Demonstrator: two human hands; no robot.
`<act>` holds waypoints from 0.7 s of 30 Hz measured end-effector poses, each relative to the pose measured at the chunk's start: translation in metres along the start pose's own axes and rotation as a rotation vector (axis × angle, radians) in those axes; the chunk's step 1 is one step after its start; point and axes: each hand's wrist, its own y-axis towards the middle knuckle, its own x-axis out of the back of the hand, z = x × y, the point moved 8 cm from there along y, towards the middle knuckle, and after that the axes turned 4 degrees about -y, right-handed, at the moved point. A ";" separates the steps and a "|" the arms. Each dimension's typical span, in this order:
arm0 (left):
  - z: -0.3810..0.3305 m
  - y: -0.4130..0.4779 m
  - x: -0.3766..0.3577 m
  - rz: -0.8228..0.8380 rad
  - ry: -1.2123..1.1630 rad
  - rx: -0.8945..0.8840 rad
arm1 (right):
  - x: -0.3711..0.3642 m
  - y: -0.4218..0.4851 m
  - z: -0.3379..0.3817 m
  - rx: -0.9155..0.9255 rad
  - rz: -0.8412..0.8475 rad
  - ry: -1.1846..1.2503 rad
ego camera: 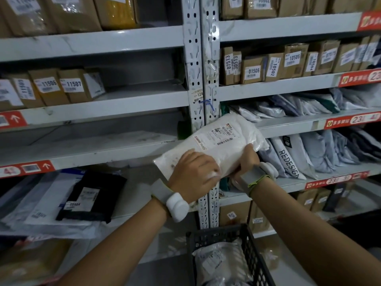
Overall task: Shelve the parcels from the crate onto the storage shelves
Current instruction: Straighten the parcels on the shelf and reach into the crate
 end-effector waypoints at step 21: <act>0.096 -0.107 -0.022 0.048 -1.193 1.320 | -0.020 -0.035 -0.040 0.345 0.403 -0.389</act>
